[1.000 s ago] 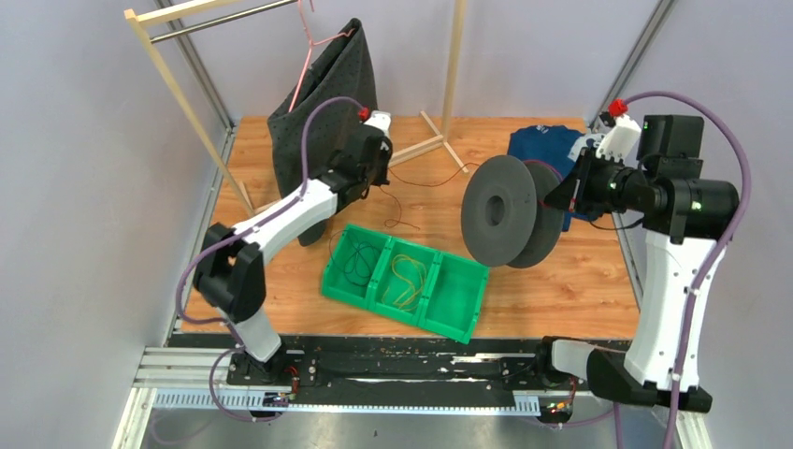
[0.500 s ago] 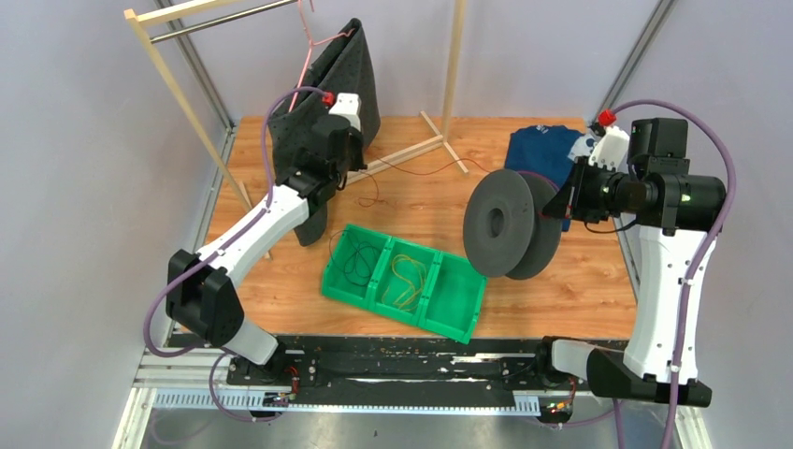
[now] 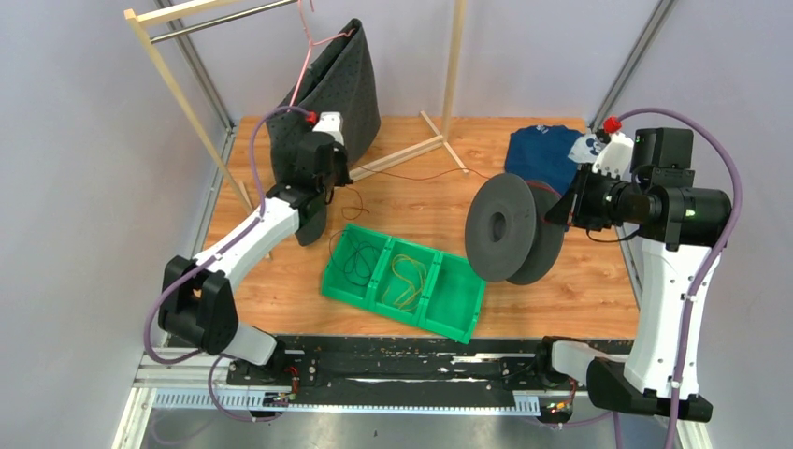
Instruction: Wrap the cables
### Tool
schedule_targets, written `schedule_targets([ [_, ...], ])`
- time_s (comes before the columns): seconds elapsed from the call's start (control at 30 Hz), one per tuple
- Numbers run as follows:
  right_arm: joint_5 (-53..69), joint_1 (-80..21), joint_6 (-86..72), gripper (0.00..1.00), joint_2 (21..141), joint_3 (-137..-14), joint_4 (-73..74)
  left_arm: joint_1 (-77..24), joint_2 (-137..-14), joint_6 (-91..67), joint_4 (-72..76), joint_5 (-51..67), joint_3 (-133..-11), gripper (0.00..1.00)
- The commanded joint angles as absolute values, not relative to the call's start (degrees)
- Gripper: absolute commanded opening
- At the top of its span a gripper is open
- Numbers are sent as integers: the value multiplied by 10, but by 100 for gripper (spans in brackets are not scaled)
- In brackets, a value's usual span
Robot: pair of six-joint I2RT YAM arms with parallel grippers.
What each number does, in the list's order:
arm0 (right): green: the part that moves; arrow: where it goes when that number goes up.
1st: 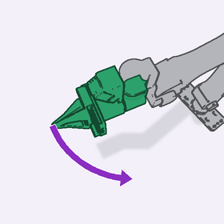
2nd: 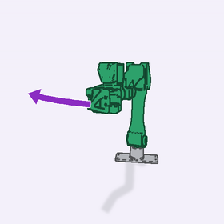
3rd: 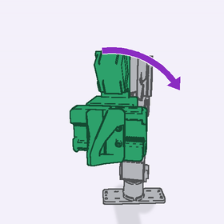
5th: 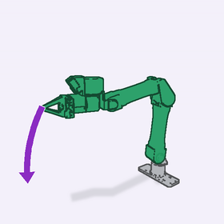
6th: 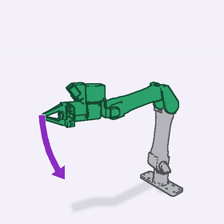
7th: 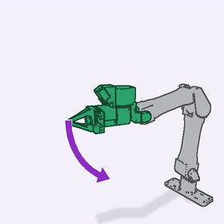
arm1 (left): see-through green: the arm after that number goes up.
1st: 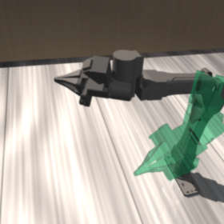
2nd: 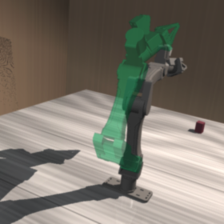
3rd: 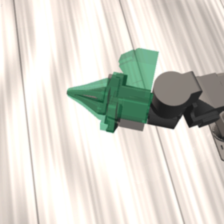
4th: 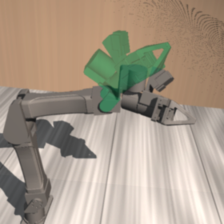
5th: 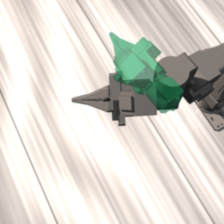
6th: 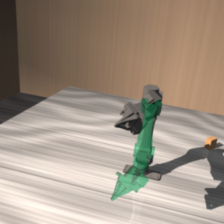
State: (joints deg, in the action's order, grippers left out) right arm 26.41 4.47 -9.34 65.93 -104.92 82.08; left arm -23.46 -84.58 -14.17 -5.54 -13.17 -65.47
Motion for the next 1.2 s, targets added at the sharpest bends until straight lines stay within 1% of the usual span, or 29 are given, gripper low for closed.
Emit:
schedule_targets([
  [0.0,266,39,-97,1,651,-1023,816,-223,-792,-165,23,-93,-642,0],
  [0.23,280,39,-81,1,620,-964,770,-213,-740,-208,99,-32,-635,0],
  [0.4,272,39,-75,1,605,-949,749,-195,-722,-226,99,-8,-653,0],
  [0.67,262,39,-71,1,603,-959,743,-159,-704,-230,97,-12,-645,0],
  [0.93,266,39,-82,1,597,-976,721,-146,-686,-250,116,8,-602,0],
  [1.07,247,39,-88,1,597,-985,715,-144,-667,-257,128,18,-567,0],
  [1.17,240,39,-88,1,598,-982,715,-134,-640,-273,163,36,-537,0],
])
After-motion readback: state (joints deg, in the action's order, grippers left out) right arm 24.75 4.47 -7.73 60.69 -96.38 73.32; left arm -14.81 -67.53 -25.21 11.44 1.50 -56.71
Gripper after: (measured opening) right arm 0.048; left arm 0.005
